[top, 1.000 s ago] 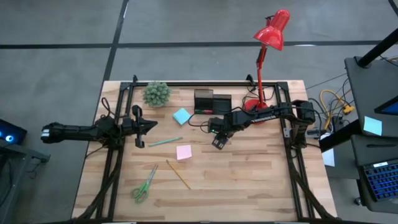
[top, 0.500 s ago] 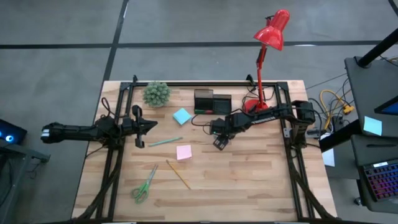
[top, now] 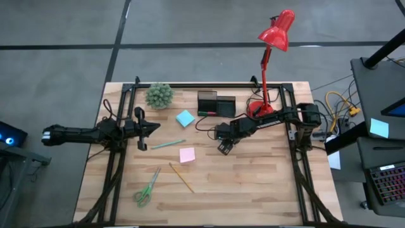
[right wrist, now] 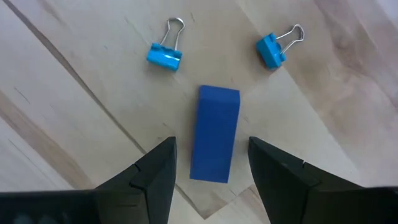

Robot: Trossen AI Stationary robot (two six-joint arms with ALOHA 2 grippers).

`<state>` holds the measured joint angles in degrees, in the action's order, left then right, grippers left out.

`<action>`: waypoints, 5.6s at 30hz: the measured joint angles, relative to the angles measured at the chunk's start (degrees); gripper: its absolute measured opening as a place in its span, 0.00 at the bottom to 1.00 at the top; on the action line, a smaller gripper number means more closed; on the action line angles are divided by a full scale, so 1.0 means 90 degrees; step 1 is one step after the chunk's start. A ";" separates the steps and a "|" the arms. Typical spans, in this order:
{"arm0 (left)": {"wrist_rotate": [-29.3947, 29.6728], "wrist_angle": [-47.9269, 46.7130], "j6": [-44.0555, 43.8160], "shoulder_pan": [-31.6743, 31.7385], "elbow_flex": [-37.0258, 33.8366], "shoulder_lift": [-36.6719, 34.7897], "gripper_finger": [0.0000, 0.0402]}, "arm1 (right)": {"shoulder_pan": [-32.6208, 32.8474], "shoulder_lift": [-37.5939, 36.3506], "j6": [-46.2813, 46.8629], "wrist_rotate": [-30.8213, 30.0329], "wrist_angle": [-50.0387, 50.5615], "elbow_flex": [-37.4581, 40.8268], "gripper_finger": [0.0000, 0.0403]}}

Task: Pick and place office supplies into organizer
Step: Put the dark blue eraser into the desk organizer

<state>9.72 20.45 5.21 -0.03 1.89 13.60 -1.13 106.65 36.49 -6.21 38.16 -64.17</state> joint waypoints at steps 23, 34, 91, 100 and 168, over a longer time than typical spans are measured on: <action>0.0000 0.0000 0.0001 0.0000 0.0000 0.0003 0.00 | 0.0007 -0.0012 -0.0005 -0.0105 -0.0295 0.0188 0.39; 0.0000 0.0000 -0.0002 0.0000 0.0000 0.0003 0.00 | 0.0005 -0.0007 -0.0062 -0.0112 -0.0285 0.0186 0.26; 0.0000 0.0001 -0.0004 0.0000 0.0000 0.0005 0.00 | -0.0004 -0.0250 -0.1850 -0.0191 -0.0139 -0.0522 0.18; -0.0002 0.0002 -0.0002 0.0000 0.0000 0.0005 0.00 | -0.0057 -0.0253 -0.2708 -0.1127 -0.0671 -0.0667 0.18; -0.0002 0.0002 -0.0002 0.0002 -0.0002 -0.0002 0.00 | -0.1296 0.0464 -0.7461 -0.1999 -0.2574 -0.0854 0.17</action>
<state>9.69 20.47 5.19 -0.01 1.87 13.58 -12.79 110.83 -30.66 -24.20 15.00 -71.85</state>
